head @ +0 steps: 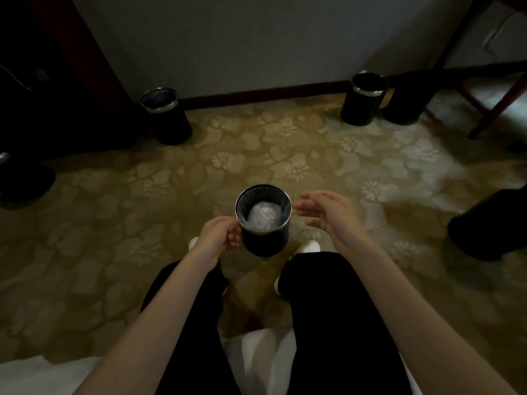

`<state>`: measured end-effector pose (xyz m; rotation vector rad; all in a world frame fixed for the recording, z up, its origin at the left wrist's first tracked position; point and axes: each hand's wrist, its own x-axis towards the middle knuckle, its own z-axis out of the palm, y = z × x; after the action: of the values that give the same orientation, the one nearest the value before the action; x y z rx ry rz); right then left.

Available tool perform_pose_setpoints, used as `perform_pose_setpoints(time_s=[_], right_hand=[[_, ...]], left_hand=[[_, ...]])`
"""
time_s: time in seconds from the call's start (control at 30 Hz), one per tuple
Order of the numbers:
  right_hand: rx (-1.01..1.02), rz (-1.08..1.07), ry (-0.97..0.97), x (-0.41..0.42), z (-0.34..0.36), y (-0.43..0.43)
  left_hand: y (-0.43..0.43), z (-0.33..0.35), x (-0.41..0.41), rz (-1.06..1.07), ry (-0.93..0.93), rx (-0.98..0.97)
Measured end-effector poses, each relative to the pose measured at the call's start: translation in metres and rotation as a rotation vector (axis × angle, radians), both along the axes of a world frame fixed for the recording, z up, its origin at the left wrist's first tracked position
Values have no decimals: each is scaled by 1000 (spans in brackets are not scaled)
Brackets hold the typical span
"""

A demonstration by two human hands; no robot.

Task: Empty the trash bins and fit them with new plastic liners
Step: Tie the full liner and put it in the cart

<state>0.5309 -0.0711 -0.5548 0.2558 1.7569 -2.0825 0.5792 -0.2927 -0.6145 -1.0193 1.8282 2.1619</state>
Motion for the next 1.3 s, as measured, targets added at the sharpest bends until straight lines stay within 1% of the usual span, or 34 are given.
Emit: perform_pose_setpoints(time_s=[0.17, 0.33, 0.43, 0.5, 0.53, 0.6, 0.73, 0.8, 0.9, 1.03, 1.17, 1.3], right_hand=[[138, 60, -177, -67, -68, -29], [419, 156, -323, -140, -187, -56], [597, 256, -420, -164, -261, -61], [678, 338, -468, -172, -301, -64], [692, 362, -479, -175, -317, -65], [661, 342, -471, -179, -346, -69], [652, 319, -436, -179, -383, -74], [641, 318, -448, -176, -391, -77], [655, 284, -435, -174, -389, -78], [679, 262, -346, -177, -371, -75], [618, 231, -244, -175, -320, -72], [617, 243, -172, -163, -252, -61]], left_hand=[[-25, -58, -59, -8, -144, -45], [-46, -155, -124, -10, -301, -59], [-56, -212, -152, -115, -431, -81], [-60, -240, -165, -211, -493, -117], [-62, -253, -171, -262, -510, -136], [-63, -272, -181, -338, -525, -165], [-63, -297, -191, -404, -540, -194], [-62, -300, -190, -408, -535, -210], [-60, -299, -192, -344, -516, -213], [-58, -286, -191, -343, -448, -324], [-60, -249, -183, -324, -359, -361], [-55, -190, -164, -314, -261, -341]])
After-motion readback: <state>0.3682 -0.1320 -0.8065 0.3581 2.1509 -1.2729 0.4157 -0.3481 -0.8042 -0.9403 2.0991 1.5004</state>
